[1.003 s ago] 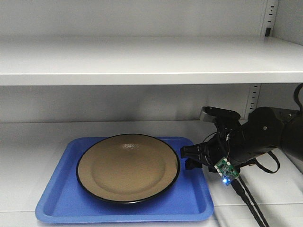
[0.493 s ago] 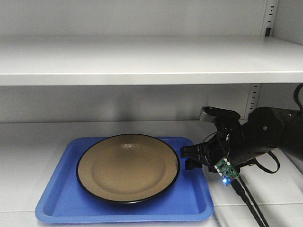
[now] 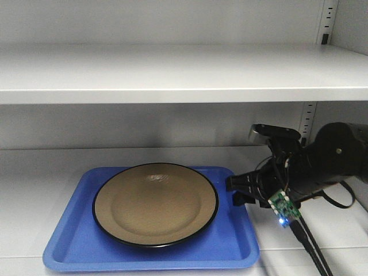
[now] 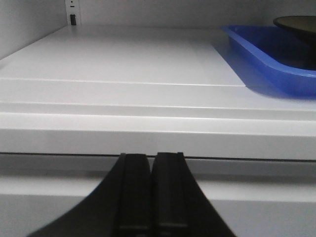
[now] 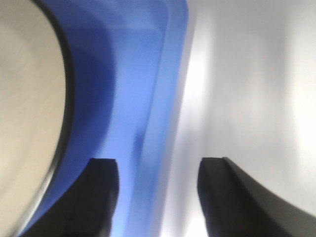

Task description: Place disk in tray to left cabinet

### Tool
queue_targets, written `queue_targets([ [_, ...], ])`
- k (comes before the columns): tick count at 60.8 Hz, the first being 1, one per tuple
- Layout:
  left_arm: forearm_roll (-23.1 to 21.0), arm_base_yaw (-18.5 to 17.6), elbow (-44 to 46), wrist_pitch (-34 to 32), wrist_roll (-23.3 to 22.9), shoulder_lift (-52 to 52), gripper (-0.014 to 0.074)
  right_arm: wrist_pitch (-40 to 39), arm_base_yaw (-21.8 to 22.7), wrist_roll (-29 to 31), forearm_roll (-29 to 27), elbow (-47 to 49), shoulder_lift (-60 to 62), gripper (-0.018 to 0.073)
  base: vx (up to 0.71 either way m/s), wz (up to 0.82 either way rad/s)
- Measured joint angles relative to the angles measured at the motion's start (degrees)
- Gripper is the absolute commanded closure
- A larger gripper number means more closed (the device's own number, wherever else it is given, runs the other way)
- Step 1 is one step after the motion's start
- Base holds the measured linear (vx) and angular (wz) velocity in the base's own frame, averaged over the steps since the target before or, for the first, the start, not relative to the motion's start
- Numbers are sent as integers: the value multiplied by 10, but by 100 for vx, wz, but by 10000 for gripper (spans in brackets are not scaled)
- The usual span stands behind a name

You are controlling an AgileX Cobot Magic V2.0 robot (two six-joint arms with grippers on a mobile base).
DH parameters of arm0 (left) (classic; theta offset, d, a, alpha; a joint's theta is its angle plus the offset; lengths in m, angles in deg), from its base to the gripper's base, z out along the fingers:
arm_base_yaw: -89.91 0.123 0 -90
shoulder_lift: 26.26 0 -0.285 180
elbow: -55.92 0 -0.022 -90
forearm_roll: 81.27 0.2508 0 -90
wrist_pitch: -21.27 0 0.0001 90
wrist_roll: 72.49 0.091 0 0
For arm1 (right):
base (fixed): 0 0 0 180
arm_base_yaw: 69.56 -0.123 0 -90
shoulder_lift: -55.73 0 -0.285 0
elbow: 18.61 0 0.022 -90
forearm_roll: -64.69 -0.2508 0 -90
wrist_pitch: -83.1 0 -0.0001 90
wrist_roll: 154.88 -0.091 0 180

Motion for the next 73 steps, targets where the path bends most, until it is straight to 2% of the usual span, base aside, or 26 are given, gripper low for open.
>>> queue_targets([
  [6, 0, 0, 0, 0, 0, 0, 603, -15, 6, 0, 1, -52, 33, 216, 0, 0],
  [19, 0, 0, 0, 0, 0, 0, 603, -81, 27, 0, 17, -209, 172, 351, 0, 0],
  [38, 0, 0, 0, 0, 0, 0, 603, -133, 49, 0, 98, -412, 405, 574, 0, 0],
  [62, 0, 0, 0, 0, 0, 0, 603, -180, 51, -1, 154, -629, 671, 568, 0, 0],
  [73, 0, 0, 0, 0, 0, 0, 603, -199, 51, -2, 161, -726, 795, 566, 0, 0],
])
